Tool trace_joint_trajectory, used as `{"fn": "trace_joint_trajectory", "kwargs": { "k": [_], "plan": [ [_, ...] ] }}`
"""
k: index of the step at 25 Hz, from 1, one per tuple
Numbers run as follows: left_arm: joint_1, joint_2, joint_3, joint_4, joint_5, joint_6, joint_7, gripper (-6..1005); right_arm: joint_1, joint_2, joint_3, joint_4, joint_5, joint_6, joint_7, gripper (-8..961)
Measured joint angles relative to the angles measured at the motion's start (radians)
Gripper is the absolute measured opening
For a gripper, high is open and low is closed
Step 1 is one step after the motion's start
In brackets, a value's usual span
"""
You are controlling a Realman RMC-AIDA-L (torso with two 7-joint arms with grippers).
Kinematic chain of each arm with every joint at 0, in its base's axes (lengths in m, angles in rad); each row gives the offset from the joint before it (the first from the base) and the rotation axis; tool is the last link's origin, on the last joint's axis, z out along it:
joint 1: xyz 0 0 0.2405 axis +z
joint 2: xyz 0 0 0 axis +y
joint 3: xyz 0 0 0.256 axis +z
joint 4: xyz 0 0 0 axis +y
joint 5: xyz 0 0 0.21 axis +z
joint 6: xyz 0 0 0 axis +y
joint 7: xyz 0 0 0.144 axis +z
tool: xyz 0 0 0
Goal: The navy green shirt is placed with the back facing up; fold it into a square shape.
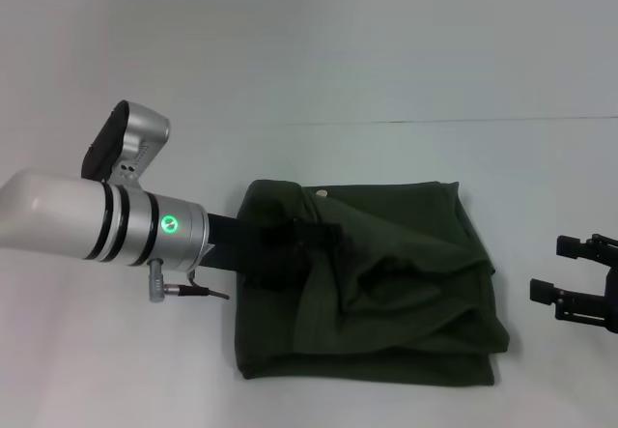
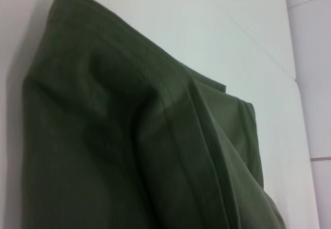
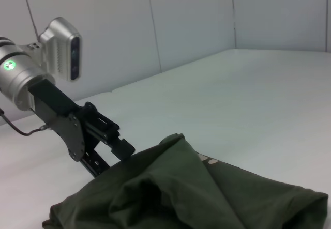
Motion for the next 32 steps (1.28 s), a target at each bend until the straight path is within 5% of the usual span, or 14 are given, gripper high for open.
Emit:
{"fn": "trace_joint_trajectory", "kwargs": {
  "k": [32],
  "plan": [
    [-0.120,-0.036,0.026,-0.102,0.014,-0.133,-0.142,827,-0.002,0.005,-0.002,-0.008,0.000,-0.043,-0.020,891]
  ]
}}
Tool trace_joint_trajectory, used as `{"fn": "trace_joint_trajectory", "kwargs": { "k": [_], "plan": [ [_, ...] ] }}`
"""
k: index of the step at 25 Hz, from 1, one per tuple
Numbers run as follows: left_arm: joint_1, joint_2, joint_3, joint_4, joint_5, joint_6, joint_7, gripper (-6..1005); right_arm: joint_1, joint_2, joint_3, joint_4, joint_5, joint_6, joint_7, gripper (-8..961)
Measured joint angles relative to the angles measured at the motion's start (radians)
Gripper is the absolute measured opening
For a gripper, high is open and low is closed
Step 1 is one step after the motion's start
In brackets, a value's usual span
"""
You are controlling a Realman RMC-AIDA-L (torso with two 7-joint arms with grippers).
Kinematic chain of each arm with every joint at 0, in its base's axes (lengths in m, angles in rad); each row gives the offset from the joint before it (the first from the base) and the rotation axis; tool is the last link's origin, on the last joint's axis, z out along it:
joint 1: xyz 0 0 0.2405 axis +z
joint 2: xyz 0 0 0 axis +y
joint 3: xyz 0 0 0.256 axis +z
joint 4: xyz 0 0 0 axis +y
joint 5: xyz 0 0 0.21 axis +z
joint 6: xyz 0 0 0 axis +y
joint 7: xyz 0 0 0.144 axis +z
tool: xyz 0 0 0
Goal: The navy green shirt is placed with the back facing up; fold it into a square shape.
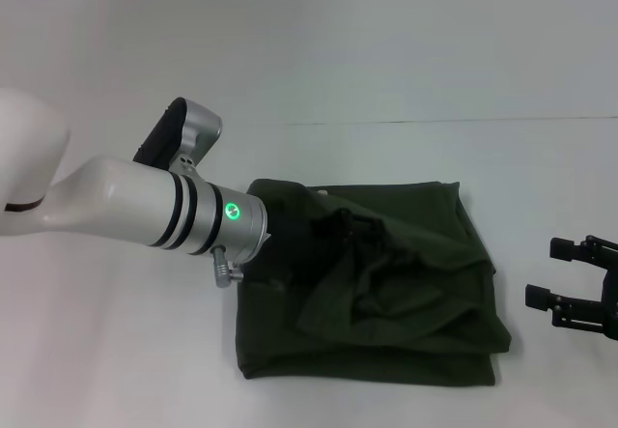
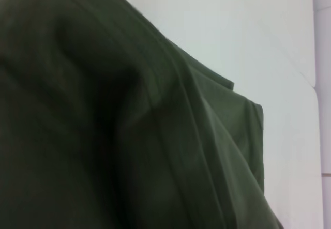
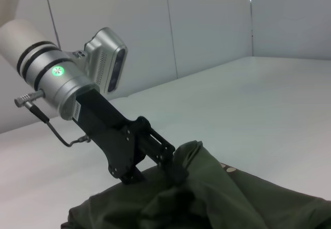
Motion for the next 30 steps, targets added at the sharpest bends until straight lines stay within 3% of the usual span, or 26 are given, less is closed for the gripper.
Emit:
{"fn": "trace_joint_trajectory", "kwargs": {
  "k": [9,20,26,30],
  "plan": [
    [0.001,-0.001,-0.002,0.003,-0.005,-0.009,0.030,650,-0.002,0.000,0.002,0.000,0.000,-0.001,0.000,890],
    [0.016,-0.001,-0.016,0.030,-0.018,0.003,0.053,162,-0.003,0.000,0.002,-0.001,0.003,-0.003,0.000,891],
    [0.029,-0.012,-0.026,0.050,-0.133,0.001,0.064,32,-0.007,-0.002,0.002,-0.001,0.003,-0.005,0.001,891],
    [0.016,-0.033,-0.025,0.050,-0.219,-0.062,0.067,46,-0.013,-0.004,0.002,-0.003,0.003,-0.008,0.004,891]
  ]
}}
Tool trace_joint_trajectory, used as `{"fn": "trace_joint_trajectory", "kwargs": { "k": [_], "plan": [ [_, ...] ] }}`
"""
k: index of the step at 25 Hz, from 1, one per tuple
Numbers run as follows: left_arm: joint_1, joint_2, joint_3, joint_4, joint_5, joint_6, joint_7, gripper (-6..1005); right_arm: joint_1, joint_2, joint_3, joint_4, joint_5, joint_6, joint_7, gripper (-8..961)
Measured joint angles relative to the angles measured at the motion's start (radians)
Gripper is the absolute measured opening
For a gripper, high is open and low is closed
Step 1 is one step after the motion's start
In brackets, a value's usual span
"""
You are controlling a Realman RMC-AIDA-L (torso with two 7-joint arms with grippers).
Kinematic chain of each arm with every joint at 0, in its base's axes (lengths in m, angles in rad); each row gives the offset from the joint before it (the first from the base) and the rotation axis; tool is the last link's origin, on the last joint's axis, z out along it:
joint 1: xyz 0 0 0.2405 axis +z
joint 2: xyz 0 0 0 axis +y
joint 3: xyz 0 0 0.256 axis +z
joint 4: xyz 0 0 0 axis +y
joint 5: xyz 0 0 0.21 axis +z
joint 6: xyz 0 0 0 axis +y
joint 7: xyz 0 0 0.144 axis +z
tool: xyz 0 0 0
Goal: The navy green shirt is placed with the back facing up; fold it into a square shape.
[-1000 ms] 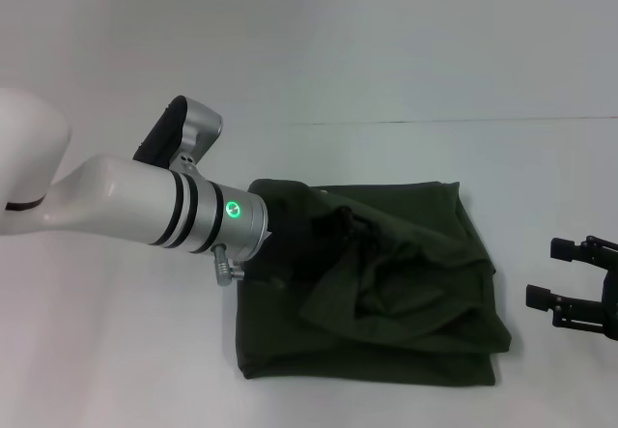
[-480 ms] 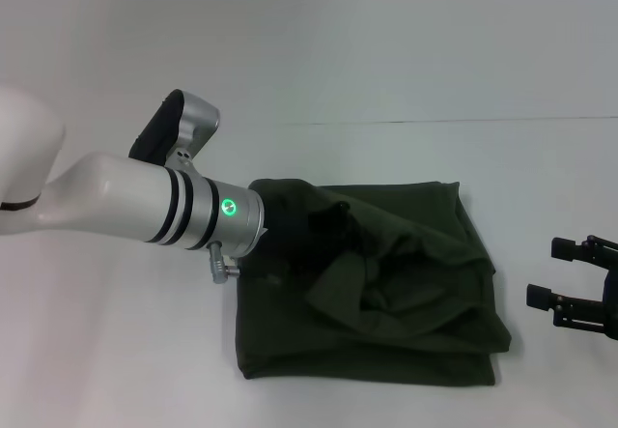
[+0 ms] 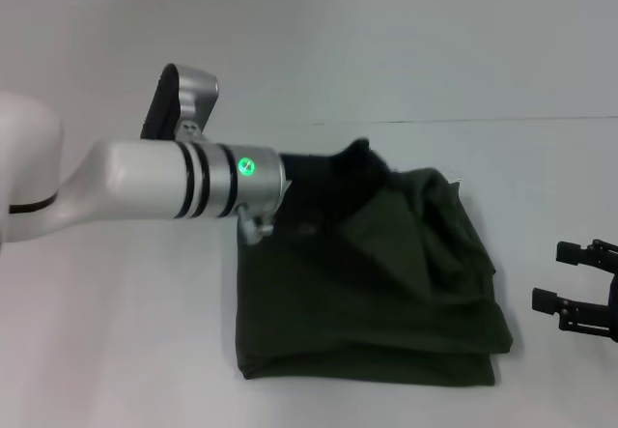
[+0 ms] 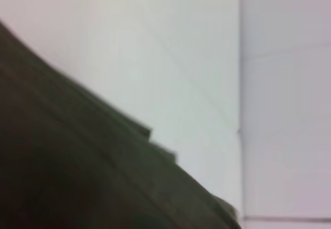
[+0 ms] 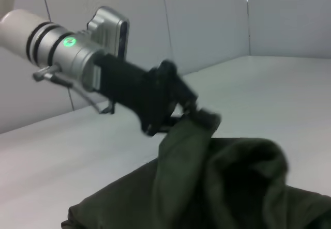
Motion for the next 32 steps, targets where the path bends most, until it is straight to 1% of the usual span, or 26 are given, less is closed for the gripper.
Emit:
{"fn": "trace_joint_trajectory", "kwargs": {
  "k": [3,5,9,10,11,12,14,16,18,20,22,24,26,28,29,31,32],
  "plan": [
    [-0.007,-0.012,0.002,-0.009,-0.070,-0.084,0.020,68,-0.003,-0.001,0.000,0.000,-0.002,0.000,0.002,890],
    [-0.015,-0.017,0.005,-0.036,-0.122,-0.135,0.049,87,-0.007,-0.001,0.000,0.000,-0.002,-0.004,0.004,890],
    [-0.052,-0.020,0.006,-0.143,-0.300,-0.231,0.184,125,-0.011,-0.001,0.000,0.000,-0.002,-0.009,0.011,889],
    [-0.052,-0.020,0.006,-0.143,-0.300,-0.231,0.184,134,-0.011,-0.001,0.000,0.000,-0.002,-0.009,0.013,888],
    [-0.072,-0.020,0.003,-0.199,-0.427,-0.254,0.313,144,-0.011,-0.001,0.000,0.000,-0.002,-0.009,0.016,888],
    [-0.075,-0.020,0.003,-0.208,-0.452,-0.255,0.339,153,-0.011,-0.002,0.000,0.000,-0.003,-0.008,0.018,887],
    [-0.083,-0.020,0.003,-0.230,-0.549,-0.256,0.430,276,-0.012,-0.003,0.000,0.000,-0.003,-0.004,0.021,887],
    [-0.083,-0.020,0.005,-0.235,-0.603,-0.239,0.491,386,-0.013,-0.003,0.000,0.000,-0.003,-0.002,0.022,886],
    [-0.073,-0.019,0.005,-0.220,-0.626,-0.195,0.535,483,-0.015,-0.004,0.001,0.001,-0.001,-0.002,0.024,886],
    [-0.045,-0.015,0.005,-0.187,-0.631,-0.112,0.580,579,-0.016,-0.005,0.002,0.001,0.001,-0.002,0.029,886],
    [-0.003,-0.010,0.013,-0.142,-0.627,-0.028,0.611,641,-0.016,-0.006,0.008,-0.001,0.002,-0.005,0.034,886],
    [0.054,0.000,0.039,-0.103,-0.618,0.040,0.617,703,-0.017,-0.007,0.025,-0.002,0.003,-0.013,0.036,886],
    [0.112,0.015,0.076,-0.083,-0.612,0.084,0.608,765,-0.018,-0.007,0.040,-0.002,0.003,-0.019,0.039,886],
    [0.169,0.027,0.098,-0.080,-0.586,0.109,0.593,765,-0.018,-0.008,0.048,-0.002,0.003,-0.021,0.045,886],
    [0.195,0.029,0.101,-0.081,-0.564,0.117,0.586,766,-0.018,-0.010,0.052,-0.002,0.003,-0.022,0.052,886],
    [0.244,0.027,0.096,-0.083,-0.508,0.130,0.576,766,-0.018,-0.010,0.052,-0.002,0.003,-0.022,0.057,886],
    [0.257,0.025,0.095,-0.084,-0.487,0.133,0.574,766,-0.018,-0.012,0.052,-0.002,0.003,-0.022,0.062,886]
  ]
}}
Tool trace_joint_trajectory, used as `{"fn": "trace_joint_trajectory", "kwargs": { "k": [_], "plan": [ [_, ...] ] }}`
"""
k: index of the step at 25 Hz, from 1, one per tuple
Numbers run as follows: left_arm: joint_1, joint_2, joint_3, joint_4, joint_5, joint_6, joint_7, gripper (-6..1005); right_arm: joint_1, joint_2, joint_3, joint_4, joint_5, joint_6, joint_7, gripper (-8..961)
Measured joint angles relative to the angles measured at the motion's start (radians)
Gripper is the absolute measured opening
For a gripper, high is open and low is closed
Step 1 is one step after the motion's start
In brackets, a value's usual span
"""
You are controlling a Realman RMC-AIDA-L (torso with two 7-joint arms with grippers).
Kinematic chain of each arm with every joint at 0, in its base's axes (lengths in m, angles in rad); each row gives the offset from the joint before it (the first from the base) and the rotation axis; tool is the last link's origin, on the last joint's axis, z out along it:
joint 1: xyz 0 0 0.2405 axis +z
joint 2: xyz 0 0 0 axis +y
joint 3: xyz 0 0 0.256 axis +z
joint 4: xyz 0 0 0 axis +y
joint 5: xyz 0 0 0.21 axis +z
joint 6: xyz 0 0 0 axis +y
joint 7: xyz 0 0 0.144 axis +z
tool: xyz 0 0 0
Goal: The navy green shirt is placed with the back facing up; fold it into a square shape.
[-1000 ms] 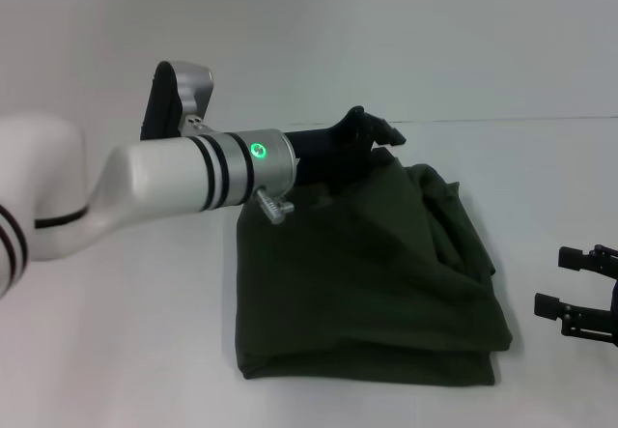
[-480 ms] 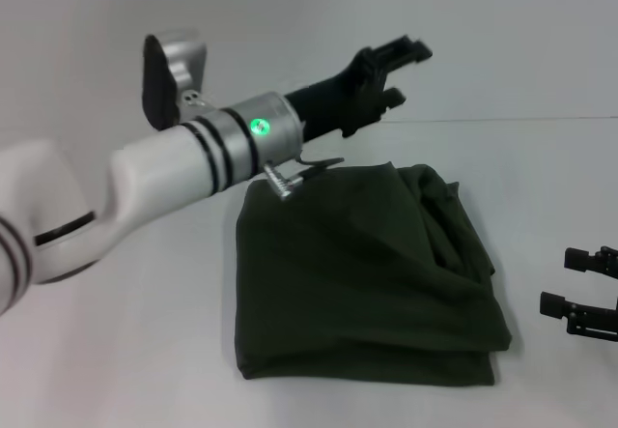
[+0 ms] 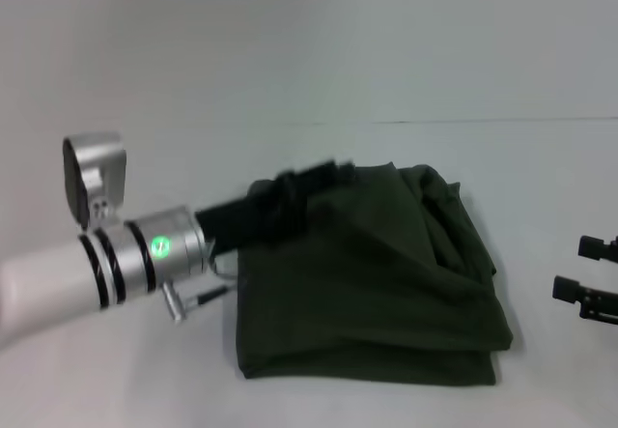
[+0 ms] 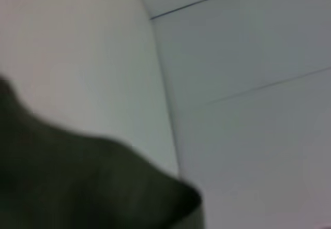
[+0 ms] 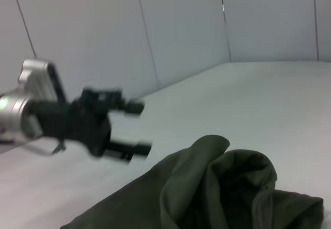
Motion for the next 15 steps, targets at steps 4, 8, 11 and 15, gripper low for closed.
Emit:
{"fn": "trace_joint_trajectory", "kwargs": {
  "k": [4,8,11,15],
  "plan": [
    [0.022,-0.023,0.005,-0.017,0.067,-0.006,-0.007,766,0.004,-0.006,0.002,0.000,0.000,0.005,0.016,886],
    [-0.004,-0.038,0.008,-0.059,0.076,-0.064,0.000,765,0.007,-0.009,0.003,0.000,0.000,0.004,0.025,886],
    [-0.050,-0.043,0.002,-0.105,0.064,-0.114,0.002,832,0.004,-0.010,0.006,0.000,0.000,0.002,0.025,886],
    [-0.140,-0.044,-0.002,-0.175,0.014,-0.155,0.005,897,-0.006,-0.010,0.019,0.000,0.000,0.000,0.025,886]
  ]
}}
